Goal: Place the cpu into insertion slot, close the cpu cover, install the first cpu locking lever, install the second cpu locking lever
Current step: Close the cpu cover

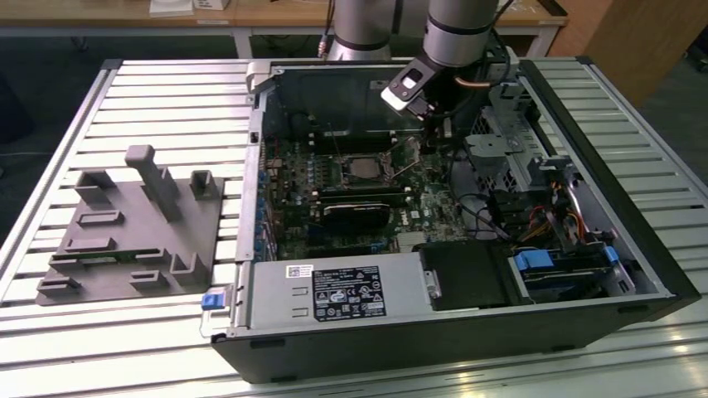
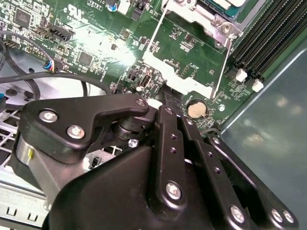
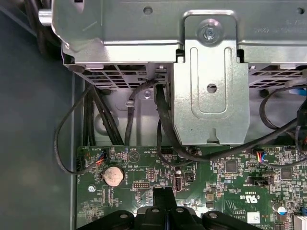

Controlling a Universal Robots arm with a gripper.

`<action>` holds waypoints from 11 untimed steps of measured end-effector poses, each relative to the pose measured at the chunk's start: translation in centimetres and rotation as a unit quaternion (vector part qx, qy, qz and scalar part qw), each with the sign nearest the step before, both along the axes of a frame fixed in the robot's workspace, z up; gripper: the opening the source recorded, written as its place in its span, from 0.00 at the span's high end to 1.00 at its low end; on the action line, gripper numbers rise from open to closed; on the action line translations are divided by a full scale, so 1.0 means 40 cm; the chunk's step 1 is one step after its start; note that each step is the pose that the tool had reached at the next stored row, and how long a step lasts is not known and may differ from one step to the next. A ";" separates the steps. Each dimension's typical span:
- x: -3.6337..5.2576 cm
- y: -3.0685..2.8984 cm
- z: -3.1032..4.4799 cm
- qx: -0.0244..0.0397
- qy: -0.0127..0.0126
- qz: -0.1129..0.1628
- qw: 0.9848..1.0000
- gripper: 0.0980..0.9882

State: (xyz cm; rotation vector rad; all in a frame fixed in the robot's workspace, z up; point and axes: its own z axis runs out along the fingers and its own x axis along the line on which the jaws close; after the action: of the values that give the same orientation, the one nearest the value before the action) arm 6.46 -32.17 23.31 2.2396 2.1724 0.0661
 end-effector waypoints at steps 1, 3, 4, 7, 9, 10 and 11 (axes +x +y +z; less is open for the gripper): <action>-0.003 0.000 0.000 0.000 0.000 0.000 1.000 0.99; -0.015 0.000 0.000 0.000 0.000 0.000 1.000 0.99; -0.019 0.000 0.000 0.000 0.000 0.000 1.000 0.99; -0.035 0.000 0.000 0.000 0.000 0.000 1.000 0.99; -0.043 0.000 0.000 0.000 0.000 0.000 1.000 0.99; -0.047 0.000 0.000 0.000 0.000 0.000 1.000 0.99; -0.052 0.000 0.000 0.000 0.000 0.000 1.000 0.99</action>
State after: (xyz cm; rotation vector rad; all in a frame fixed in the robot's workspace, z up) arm 4.39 -32.17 23.31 2.2400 2.1723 0.0665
